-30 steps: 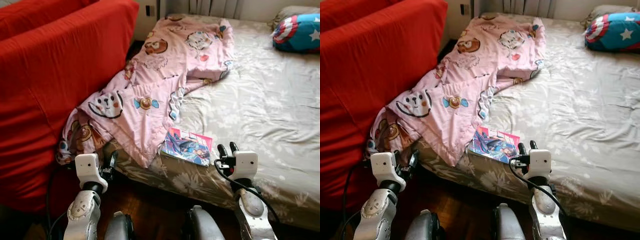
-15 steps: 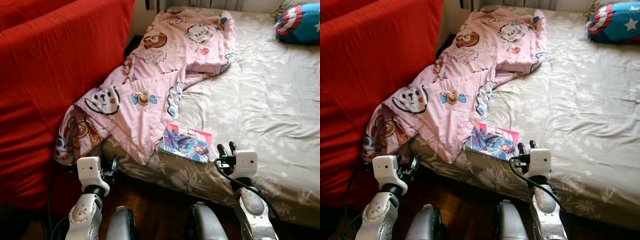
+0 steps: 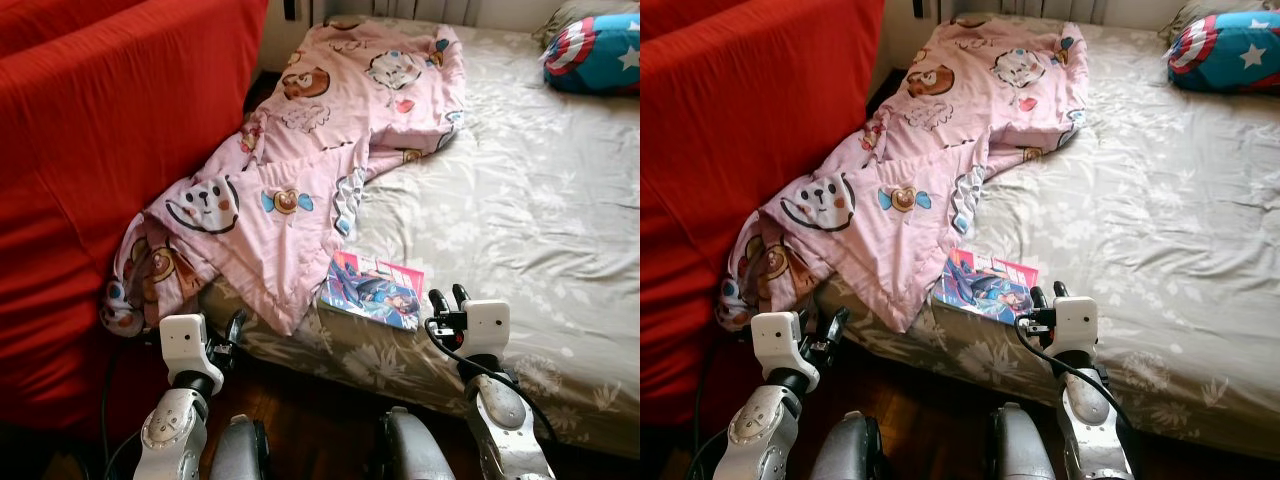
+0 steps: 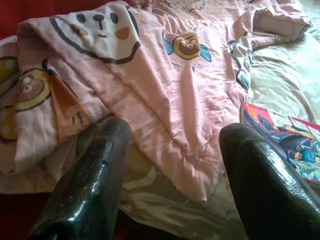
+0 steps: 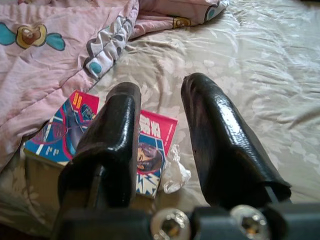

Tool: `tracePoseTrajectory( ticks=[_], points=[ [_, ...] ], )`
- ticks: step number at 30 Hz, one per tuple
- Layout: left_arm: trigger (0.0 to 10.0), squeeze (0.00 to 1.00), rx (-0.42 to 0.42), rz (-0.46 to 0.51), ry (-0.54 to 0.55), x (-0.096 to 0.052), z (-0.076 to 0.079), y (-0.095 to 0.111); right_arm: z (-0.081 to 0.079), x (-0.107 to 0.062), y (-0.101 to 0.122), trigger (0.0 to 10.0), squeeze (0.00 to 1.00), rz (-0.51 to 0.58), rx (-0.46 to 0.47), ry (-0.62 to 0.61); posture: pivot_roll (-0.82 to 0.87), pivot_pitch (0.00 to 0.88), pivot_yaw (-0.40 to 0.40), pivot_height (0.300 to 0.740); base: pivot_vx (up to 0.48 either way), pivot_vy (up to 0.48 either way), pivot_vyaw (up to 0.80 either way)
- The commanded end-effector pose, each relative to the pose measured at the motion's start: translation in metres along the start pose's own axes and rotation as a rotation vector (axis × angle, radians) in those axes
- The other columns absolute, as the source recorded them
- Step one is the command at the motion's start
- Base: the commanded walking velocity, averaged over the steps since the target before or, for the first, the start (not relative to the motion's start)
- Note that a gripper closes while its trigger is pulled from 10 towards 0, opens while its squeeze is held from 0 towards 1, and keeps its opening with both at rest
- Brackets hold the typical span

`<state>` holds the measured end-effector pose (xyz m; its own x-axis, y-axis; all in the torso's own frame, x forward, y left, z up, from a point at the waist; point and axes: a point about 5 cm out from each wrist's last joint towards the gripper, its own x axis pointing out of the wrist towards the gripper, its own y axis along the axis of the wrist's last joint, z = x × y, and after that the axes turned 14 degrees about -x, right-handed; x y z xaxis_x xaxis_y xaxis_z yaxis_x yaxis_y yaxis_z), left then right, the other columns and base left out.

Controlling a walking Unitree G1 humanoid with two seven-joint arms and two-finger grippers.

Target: Clean up the room

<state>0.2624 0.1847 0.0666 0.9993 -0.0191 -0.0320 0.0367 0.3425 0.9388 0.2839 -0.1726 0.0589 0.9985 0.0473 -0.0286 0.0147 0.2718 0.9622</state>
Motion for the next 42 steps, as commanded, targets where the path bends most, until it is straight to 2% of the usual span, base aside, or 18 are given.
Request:
tracePoseTrajectory(
  ticks=[1,20,30,34,35,36,41,42],
  points=[
    [10.0,0.0,-0.009,-0.011,0.006,-0.003,-0.001,-0.001,-0.003,-0.004,-0.01,10.0,0.0,-0.05,0.016,0.014,-0.14,0.183,0.019,0.636,0.322,0.0,0.0],
    [10.0,0.0,-0.004,-0.013,0.015,-0.004,-0.004,0.001,-0.008,-0.003,-0.015,10.0,0.0,-0.077,0.025,0.014,-0.13,0.199,0.019,0.636,0.336,0.0,0.0],
    [10.0,0.0,-0.002,-0.007,0.017,-0.006,-0.004,0.002,-0.001,-0.006,-0.031,10.0,0.0,-0.176,0.097,-0.079,-0.12,0.213,0.027,0.636,0.15,0.0,0.0],
    [10.0,0.0,0.002,-0.011,0.018,-0.006,-0.005,0.002,0.005,-0.009,-0.044,10.0,0.0,-0.259,0.125,-0.139,-0.12,0.221,0.029,0.636,0.0,0.0,0.0],
    [10.0,0.0,0.003,-0.012,0.018,-0.007,-0.005,0.002,0.008,-0.011,-0.051,10.0,0.0,-0.3,0.161,-0.16,-0.11,0.225,0.031,0.636,0.0,0.0,0.0],
    [10.0,0.0,0.004,-0.014,0.017,-0.007,-0.005,0.002,0.009,-0.013,-0.057,10.0,1.0,-0.329,0.182,-0.174,-0.11,0.229,0.033,0.636,0.0,0.0,0.0],
    [10.0,0.0,0.007,-0.021,0.012,-0.009,-0.004,0.002,0.014,-0.019,-0.073,10.0,1.0,-0.417,0.194,-0.192,-0.1,0.239,0.04,0.636,0.0,0.0,0.0],
    [10.0,0.0,0.009,-0.024,0.01,-0.009,-0.004,0.002,0.016,-0.021,-0.078,10.0,1.0,-0.455,0.218,-0.208,-0.09,0.242,0.045,0.636,0.0,0.0,0.0]
  ],
)
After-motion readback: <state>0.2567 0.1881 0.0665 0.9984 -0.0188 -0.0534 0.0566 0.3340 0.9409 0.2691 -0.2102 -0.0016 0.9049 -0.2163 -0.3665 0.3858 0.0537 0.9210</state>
